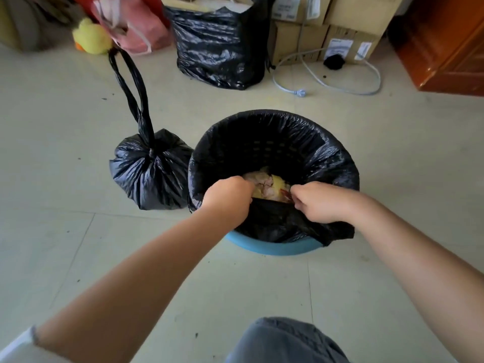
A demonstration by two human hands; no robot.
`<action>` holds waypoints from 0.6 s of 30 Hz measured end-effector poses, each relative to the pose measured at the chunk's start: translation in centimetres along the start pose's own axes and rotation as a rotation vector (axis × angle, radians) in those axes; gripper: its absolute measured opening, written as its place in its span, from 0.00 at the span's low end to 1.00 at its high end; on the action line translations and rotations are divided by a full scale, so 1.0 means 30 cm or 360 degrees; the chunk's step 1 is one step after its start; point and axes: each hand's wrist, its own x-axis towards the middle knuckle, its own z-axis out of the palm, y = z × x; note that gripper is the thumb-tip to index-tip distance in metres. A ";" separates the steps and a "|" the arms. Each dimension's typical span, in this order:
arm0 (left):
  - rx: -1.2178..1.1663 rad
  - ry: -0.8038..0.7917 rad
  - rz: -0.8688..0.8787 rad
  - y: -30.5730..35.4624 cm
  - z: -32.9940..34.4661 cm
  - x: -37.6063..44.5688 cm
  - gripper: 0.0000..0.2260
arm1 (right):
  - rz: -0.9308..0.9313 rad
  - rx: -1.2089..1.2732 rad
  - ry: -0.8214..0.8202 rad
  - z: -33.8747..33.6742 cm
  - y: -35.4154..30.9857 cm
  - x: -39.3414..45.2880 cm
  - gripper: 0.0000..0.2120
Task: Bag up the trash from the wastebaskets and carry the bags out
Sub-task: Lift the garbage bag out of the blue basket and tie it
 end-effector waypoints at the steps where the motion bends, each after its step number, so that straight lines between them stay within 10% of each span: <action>1: -0.0006 0.0026 -0.0040 0.009 0.008 0.006 0.08 | 0.0039 -0.0025 0.0096 0.013 -0.006 0.003 0.08; 5: 0.0036 0.0108 0.0041 0.003 0.013 0.011 0.10 | 0.0054 -0.0058 0.0573 0.050 -0.001 -0.014 0.03; 10: 0.0106 -0.0288 0.0104 -0.047 -0.008 -0.031 0.24 | -0.0148 0.0139 0.0499 0.064 0.033 -0.097 0.20; 18: 0.0364 -0.0018 -0.0020 -0.019 -0.024 -0.007 0.08 | 0.0015 -0.0163 0.0554 0.017 0.045 -0.116 0.05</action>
